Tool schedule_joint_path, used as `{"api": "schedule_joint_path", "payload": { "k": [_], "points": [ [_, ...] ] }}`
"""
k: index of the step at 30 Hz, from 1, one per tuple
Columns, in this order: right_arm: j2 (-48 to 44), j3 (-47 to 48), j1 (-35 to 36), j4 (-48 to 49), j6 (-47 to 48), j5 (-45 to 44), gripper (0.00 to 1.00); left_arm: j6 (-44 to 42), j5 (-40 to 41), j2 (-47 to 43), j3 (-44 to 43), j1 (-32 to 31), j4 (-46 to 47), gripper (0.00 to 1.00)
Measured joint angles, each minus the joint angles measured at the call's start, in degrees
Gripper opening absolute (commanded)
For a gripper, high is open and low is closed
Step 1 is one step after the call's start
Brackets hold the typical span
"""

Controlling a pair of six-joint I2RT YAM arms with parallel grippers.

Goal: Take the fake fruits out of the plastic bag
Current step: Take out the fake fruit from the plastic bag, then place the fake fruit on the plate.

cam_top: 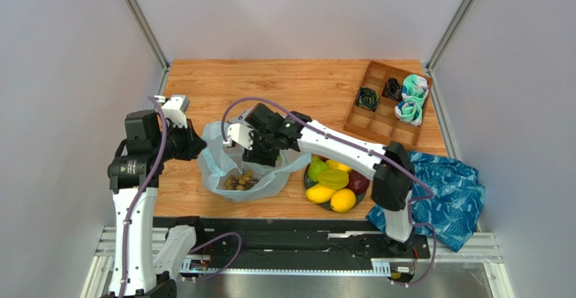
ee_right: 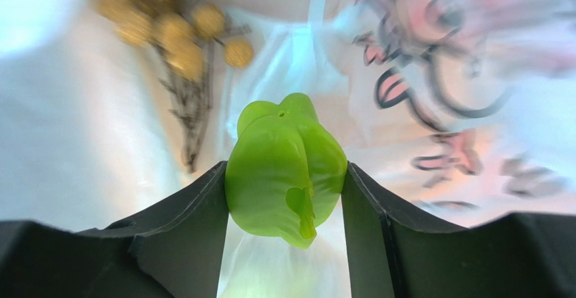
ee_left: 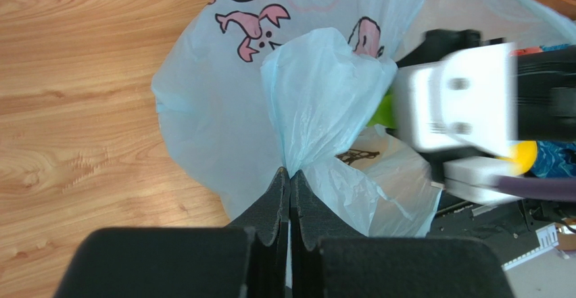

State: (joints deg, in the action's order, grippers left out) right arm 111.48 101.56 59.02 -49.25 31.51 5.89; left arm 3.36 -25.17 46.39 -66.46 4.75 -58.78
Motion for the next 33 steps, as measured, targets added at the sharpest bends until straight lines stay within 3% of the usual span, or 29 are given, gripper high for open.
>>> {"api": "schedule_joint_path", "payload": {
  "k": [8, 15, 20, 26, 33],
  "points": [
    [-11.3, -3.4, -1.2, 2.3, -4.8, 11.8, 0.42, 0.2, 0.2, 0.0, 0.4, 0.0, 0.4, 0.0],
    [-16.1, -2.8, -4.8, -0.9, -6.3, 13.3, 0.4, 0.2, 0.7, -0.1, 0.4, 0.0, 0.3, 0.0],
    [-24.6, -5.3, -14.3, -8.5, -4.3, 11.3, 0.41, 0.2, 0.9, -0.2, 0.4, 0.0, 0.5, 0.0],
    [-37.0, -21.0, -22.4, -15.7, 1.4, 4.7, 0.41, 0.4, 0.5, -0.2, 0.4, 0.6, 2.0, 0.0],
    [-31.1, -27.7, -23.5, -16.8, 5.0, -1.5, 0.42, 0.9, -0.1, 0.2, 0.4, 1.8, 2.8, 0.0]
  ]
}}
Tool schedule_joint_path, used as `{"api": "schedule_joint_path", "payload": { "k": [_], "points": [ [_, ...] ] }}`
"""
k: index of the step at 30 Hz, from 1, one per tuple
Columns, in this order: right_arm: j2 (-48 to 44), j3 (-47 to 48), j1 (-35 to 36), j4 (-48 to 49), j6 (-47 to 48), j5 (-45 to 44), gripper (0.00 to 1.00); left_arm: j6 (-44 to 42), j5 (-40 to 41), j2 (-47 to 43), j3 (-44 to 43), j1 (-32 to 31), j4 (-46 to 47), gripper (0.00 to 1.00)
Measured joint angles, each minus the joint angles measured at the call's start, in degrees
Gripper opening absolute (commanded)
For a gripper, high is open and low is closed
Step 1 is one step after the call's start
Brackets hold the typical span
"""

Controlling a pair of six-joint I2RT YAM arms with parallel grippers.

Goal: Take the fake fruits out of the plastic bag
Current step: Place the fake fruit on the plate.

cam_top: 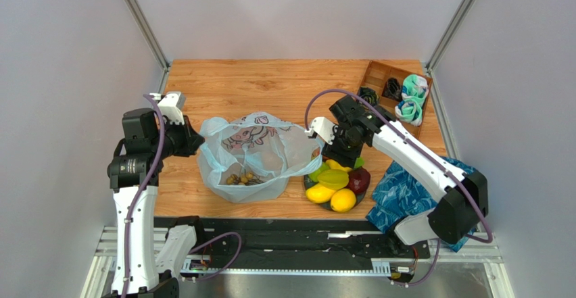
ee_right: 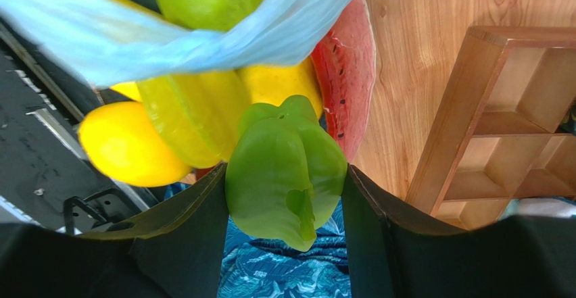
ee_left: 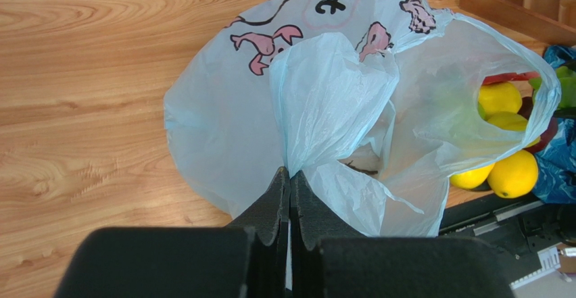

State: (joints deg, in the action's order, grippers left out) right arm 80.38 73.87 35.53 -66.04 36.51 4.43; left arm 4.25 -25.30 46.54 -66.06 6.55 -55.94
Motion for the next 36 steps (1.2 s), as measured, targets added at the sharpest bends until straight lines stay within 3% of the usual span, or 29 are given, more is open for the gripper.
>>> {"api": "schedule_joint_path", "payload": {
  "k": [15, 23, 24, 25, 36],
  "points": [
    [9.0, 4.7, 1.3, 1.4, 1.1, 0.6, 0.49, 0.4, -1.0, -0.2, 0.0, 1.4, 0.2, 0.0],
    [13.2, 6.4, 4.2, 1.2, 1.3, 2.2, 0.67, 0.4, -1.0, -0.2, 0.0, 1.4, 0.4, 0.0],
    [13.8, 6.4, 4.3, 1.2, 1.3, 2.1, 0.78, 0.4, -1.0, -0.2, 0.0, 1.4, 0.4, 0.0],
    [14.2, 6.4, 4.3, 1.2, 1.3, 2.1, 0.98, 0.4, -0.9, -0.2, 0.0, 1.4, 0.4, 0.0],
    [14.3, 10.5, 4.1, -1.2, 1.5, 0.4, 1.0, 0.4, -0.9, -0.4, 0.3, 1.4, 0.5, 0.0]
  ]
}}
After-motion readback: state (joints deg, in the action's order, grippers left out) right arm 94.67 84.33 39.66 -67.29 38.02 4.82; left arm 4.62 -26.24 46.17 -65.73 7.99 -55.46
